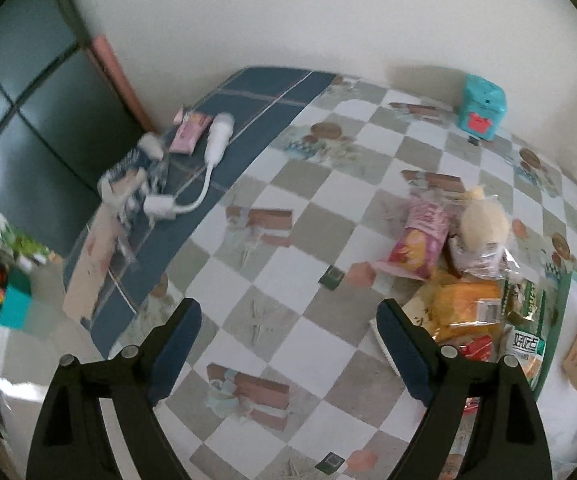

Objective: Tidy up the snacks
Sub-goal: 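Carry the candy and bread bag into the white tray and release both, then grasp the red 'nice' chip bag with the left tool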

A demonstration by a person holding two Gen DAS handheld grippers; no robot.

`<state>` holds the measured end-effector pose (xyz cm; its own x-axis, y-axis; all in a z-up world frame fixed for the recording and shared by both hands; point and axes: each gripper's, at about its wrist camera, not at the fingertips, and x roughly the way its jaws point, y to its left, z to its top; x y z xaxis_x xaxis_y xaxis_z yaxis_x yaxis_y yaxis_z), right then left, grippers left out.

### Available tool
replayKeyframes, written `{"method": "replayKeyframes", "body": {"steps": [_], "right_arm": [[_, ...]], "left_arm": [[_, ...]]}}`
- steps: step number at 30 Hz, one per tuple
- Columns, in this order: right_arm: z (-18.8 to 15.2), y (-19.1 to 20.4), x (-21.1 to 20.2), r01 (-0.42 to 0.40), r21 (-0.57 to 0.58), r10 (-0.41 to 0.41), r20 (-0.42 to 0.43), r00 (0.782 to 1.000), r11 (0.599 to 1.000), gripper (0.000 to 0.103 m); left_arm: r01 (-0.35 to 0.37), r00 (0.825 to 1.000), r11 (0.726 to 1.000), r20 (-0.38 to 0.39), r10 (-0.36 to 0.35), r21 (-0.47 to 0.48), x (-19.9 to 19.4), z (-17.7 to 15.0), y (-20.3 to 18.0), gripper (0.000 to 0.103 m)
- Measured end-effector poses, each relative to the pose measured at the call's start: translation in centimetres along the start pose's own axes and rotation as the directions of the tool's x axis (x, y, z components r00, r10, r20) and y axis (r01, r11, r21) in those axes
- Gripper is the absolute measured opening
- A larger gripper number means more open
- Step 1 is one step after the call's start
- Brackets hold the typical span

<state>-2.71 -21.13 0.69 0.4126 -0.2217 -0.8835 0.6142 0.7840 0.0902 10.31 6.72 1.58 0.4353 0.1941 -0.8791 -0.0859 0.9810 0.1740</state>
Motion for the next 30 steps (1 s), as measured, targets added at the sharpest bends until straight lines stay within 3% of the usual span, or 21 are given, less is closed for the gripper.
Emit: {"method": "replayKeyframes", "body": {"steps": [8,15,20,24,27,30], "right_arm": [[-1.5,3.4,1.5,-0.032,-0.071,0.027,-0.072,0.997,0.997,0.095],[-2.7,4.5,4.1,-0.031,-0.12,0.012,-0.158,0.987,0.992,0.095],[-2.8,3.9,5.1,-0.006,-0.112,-0.015,-0.188,0.982,0.994,0.095],[-2.8,3.3,5.5,0.01,-0.101,-0.03,-0.198,0.98,0.995,0.095],[-2.6,3.0,5.5,0.017,-0.096,-0.036,-0.199,0.979,0.995,0.095],[-2.5,2.6,5.5,0.024,-0.09,-0.041,-0.193,0.98,0.996,0.095]], "left_arm": [[0.061,0.995,0.996,-0.075,-0.066,-0.07,2.1,-0.6,1.3,0.09],[0.133,0.981,0.991,-0.138,-0.135,-0.027,3.4,-1.1,-1.2,0.095],[0.236,0.955,0.972,-0.19,-0.229,0.014,3.8,-1.9,-4.3,0.096],[0.33,0.916,0.943,-0.256,-0.311,0.036,4.4,-2.8,-7.2,0.097],[0.36,0.894,0.931,-0.305,-0.327,0.055,5.1,-3.6,-9.1,0.097],[0.36,0.886,0.93,-0.34,-0.315,0.076,5.9,-4.3,-10.6,0.097]]}}
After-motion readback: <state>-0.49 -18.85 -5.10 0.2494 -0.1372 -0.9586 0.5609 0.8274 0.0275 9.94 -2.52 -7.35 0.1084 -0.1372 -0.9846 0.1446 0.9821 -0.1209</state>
